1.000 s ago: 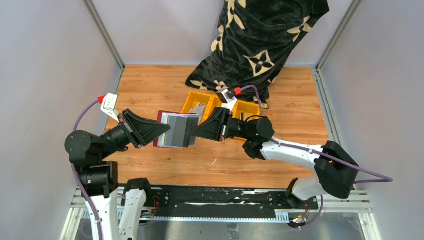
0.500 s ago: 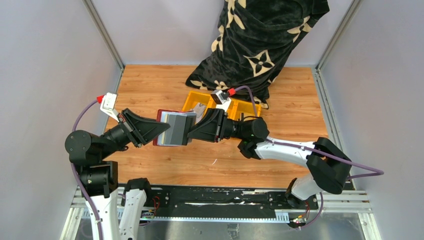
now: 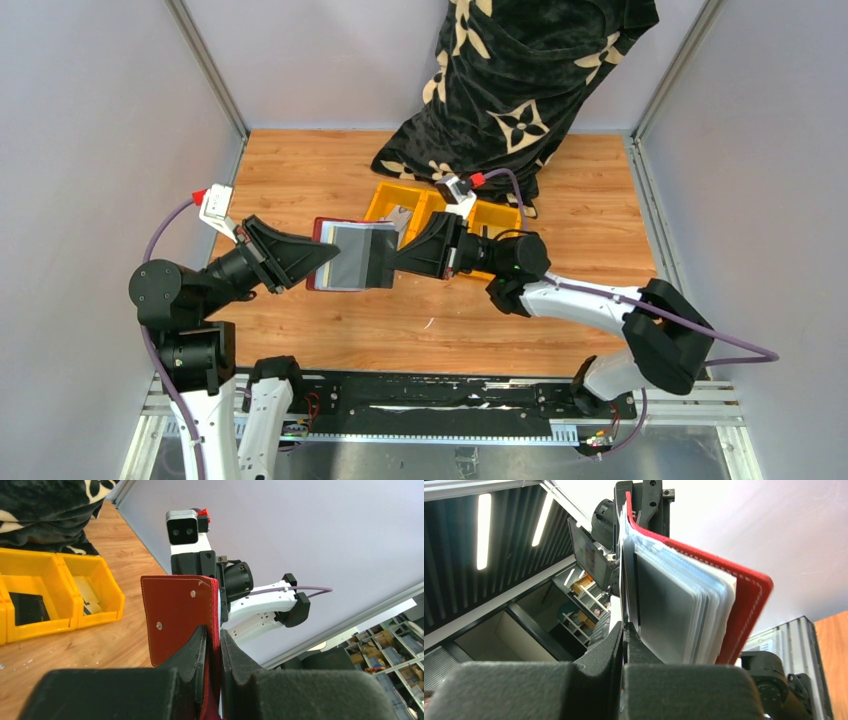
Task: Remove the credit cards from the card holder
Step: Remove the credit card from the card holder, then place the credit card in the storage box.
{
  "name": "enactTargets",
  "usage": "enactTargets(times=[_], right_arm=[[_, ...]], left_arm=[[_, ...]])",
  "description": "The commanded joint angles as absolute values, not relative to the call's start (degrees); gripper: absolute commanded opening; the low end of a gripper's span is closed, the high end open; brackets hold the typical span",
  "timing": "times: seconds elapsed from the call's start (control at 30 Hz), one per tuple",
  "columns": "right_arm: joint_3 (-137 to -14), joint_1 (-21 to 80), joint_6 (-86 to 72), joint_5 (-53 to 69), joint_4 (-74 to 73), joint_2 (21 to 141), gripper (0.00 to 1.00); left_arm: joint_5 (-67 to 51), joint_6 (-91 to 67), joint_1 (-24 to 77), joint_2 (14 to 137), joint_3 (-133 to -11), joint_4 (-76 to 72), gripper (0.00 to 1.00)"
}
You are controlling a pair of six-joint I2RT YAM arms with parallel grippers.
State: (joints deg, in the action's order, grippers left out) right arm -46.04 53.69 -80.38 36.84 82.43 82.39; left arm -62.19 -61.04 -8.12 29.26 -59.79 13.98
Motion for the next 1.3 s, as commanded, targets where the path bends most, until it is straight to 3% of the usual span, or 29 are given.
enactTargets(times=[0.0, 0.23, 0.33, 0.43, 0.57, 0.67, 1.27], right_arm=[[-43.1, 49.6, -80.9, 39.0, 83.9, 77.7, 0.00], [-39.1, 40.3, -82.7, 42.3, 81.8, 72.2, 0.00], [-37.2, 33.1, -81.6, 44.1, 74.4, 67.8, 0.00], [-37.6, 25.8, -72.8, 46.4, 57.6, 64.0, 0.00], [-45.3, 24.1, -48.4, 37.6, 18.4, 62.2, 0.00], [-49.1, 24.8, -42.2, 32.1, 8.9, 67.0, 0.00], [-64.1, 33.5, -41.2, 12.3, 7.1, 99.5, 0.00]], left_arm=[[-62.1, -60.8, -8.1, 29.7, -61.6, 13.9, 0.00], [-61.3, -60.5, -8.1, 30.1, -61.9, 13.3, 0.00], [-61.3, -59.6, -8.1, 30.1, -62.4, 13.7, 0.00], [-61.0, -59.4, -8.1, 29.9, -62.6, 13.5, 0.00], [-60.7, -59.6, -8.1, 30.0, -62.9, 13.2, 0.00], [-60.4, -60.5, -8.1, 30.0, -62.7, 11.8, 0.00], [-60.3, -62.0, -8.1, 29.9, -63.2, 10.8, 0.00]])
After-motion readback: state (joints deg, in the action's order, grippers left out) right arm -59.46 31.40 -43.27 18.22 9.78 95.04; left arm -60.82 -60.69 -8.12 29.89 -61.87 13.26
